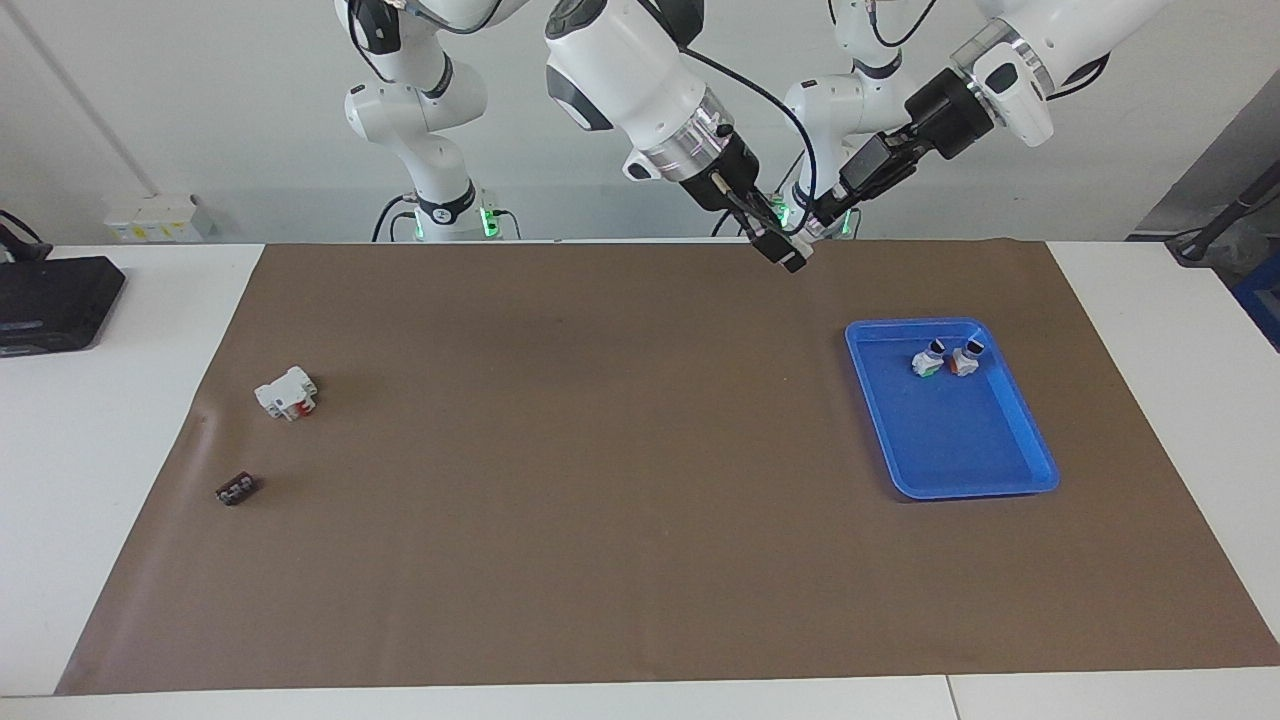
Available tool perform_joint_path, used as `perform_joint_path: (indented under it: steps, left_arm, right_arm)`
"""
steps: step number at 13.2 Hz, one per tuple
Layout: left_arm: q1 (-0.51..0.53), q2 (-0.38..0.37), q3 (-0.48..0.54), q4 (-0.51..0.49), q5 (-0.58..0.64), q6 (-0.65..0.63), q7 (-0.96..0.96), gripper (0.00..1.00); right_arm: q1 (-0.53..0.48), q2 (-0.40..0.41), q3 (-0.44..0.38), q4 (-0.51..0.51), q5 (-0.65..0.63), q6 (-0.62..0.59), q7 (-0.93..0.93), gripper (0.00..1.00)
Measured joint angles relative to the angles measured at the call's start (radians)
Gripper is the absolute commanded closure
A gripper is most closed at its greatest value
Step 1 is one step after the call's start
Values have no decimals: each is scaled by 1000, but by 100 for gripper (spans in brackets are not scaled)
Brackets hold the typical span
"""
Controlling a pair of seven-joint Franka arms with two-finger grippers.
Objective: Turn and place switch with both arms
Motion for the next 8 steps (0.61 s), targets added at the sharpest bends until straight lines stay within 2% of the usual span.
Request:
perform_joint_path:
  steps: [8]
  left_arm:
    - [-7, -1, -1, -8, 1, 22, 1, 91]
  right_arm:
    - [0, 0, 0, -1, -6, 0, 0, 100]
